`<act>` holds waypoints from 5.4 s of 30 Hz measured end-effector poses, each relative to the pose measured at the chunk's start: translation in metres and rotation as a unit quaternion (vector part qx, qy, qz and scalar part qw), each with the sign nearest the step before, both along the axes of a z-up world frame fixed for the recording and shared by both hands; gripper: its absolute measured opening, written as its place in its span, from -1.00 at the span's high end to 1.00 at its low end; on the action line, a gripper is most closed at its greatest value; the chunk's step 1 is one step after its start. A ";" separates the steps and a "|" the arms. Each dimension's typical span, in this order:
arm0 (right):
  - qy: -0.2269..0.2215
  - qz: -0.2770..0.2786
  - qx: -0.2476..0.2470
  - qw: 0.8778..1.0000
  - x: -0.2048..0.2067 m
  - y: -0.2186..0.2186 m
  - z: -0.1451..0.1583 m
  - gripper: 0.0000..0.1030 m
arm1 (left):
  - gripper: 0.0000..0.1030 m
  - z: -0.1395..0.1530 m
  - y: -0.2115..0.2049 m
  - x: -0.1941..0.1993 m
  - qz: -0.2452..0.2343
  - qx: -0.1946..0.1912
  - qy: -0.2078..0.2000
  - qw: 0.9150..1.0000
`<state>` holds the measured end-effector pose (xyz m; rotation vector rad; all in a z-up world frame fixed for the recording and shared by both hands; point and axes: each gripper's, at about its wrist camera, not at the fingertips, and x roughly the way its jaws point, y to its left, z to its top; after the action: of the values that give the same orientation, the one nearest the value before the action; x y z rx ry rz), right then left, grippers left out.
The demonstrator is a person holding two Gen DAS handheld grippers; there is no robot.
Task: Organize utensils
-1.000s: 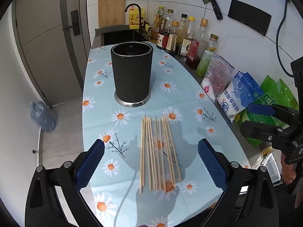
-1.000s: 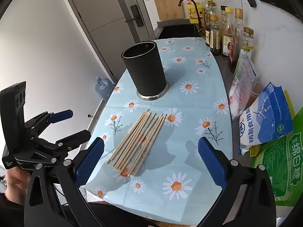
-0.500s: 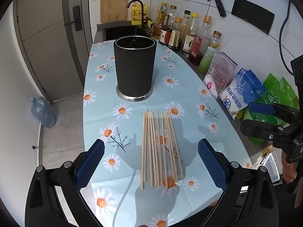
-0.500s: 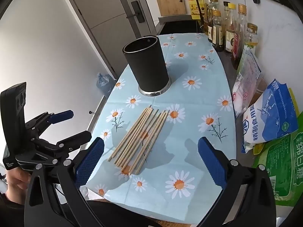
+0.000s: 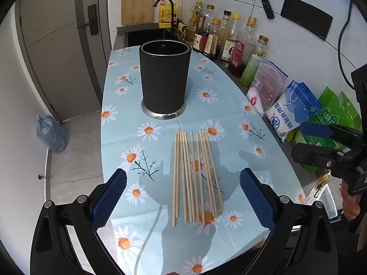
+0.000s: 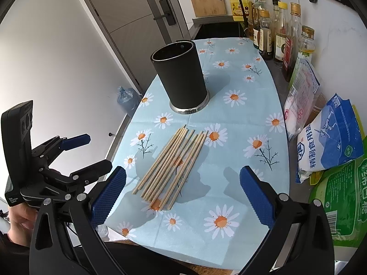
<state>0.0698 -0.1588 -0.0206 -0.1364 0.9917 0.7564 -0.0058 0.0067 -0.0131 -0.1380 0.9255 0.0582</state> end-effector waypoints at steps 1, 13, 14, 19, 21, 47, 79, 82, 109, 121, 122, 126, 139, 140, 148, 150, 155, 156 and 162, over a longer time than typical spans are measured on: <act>-0.001 0.000 -0.001 1.000 0.000 0.000 0.000 -0.90 | -0.87 0.000 -0.001 0.000 -0.003 0.001 0.001 1.000; 0.002 -0.005 -0.003 1.000 -0.001 0.001 -0.001 -0.90 | -0.87 0.001 -0.001 0.001 -0.010 0.001 0.002 1.000; 0.002 -0.004 -0.003 1.000 -0.001 0.001 -0.001 -0.90 | -0.87 0.001 0.000 0.001 -0.011 0.001 0.002 1.000; 0.002 -0.004 -0.004 1.000 -0.001 0.001 -0.002 -0.90 | -0.87 0.001 0.002 0.002 -0.011 -0.001 0.000 1.000; 0.004 -0.004 -0.004 1.000 -0.002 0.001 -0.003 -0.90 | -0.87 0.000 0.002 0.002 -0.011 -0.001 -0.001 1.000; 0.004 -0.020 -0.003 1.000 -0.007 0.009 -0.009 -0.90 | -0.87 -0.001 0.015 -0.002 -0.028 0.001 -0.002 1.000; 0.045 -0.040 0.006 0.998 0.007 0.012 -0.025 -0.90 | -0.87 -0.013 0.030 0.008 -0.052 -0.027 0.008 0.998; 0.077 -0.047 0.014 0.996 0.017 0.011 -0.035 -0.90 | -0.87 -0.020 0.032 0.015 -0.057 -0.036 0.020 0.998; 0.259 -0.091 -0.125 0.953 0.118 0.074 -0.154 0.57 | -0.87 -0.093 0.062 0.069 -0.069 -0.060 0.108 0.990; 0.167 -0.106 -0.256 0.946 0.102 0.128 -0.155 0.65 | -0.87 -0.113 0.054 0.058 -0.076 -0.050 0.131 0.987; 0.162 -0.109 -0.260 0.946 0.100 0.131 -0.156 0.66 | -0.87 -0.114 0.053 0.057 -0.076 -0.047 0.131 0.987; 0.152 -0.112 -0.273 0.943 0.096 0.138 -0.156 0.74 | -0.87 -0.116 0.053 0.058 -0.068 -0.053 0.147 0.985; 0.205 -0.135 -0.179 0.953 0.093 0.095 -0.153 0.90 | -0.87 -0.127 0.074 0.078 -0.045 -0.030 0.171 0.984; 0.207 -0.136 -0.173 0.953 0.091 0.093 -0.152 0.90 | -0.87 -0.127 0.076 0.081 -0.045 -0.032 0.174 0.983; 0.245 -0.144 -0.121 0.951 0.058 0.076 -0.147 0.90 | -0.84 -0.131 0.063 0.105 -0.063 -0.010 0.190 0.980; 0.242 -0.142 -0.115 0.953 0.052 0.071 -0.140 0.90 | -0.84 -0.132 0.062 0.109 -0.060 -0.008 0.193 0.979; 0.240 -0.147 -0.101 0.954 0.054 0.060 -0.125 0.90 | -0.84 -0.132 0.061 0.121 -0.058 0.008 0.202 0.978; 0.239 -0.148 -0.099 0.955 0.052 0.060 -0.125 0.90 | -0.84 -0.132 0.061 0.124 -0.056 0.011 0.205 0.977; 0.247 -0.159 -0.092 0.951 0.053 0.048 -0.130 0.90 | -0.85 -0.139 0.059 0.129 -0.052 0.016 0.219 0.974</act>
<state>0.1224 -0.1111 -0.1505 0.0569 1.5203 0.4018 0.1230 0.0659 -0.1522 -0.0454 1.3705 0.0055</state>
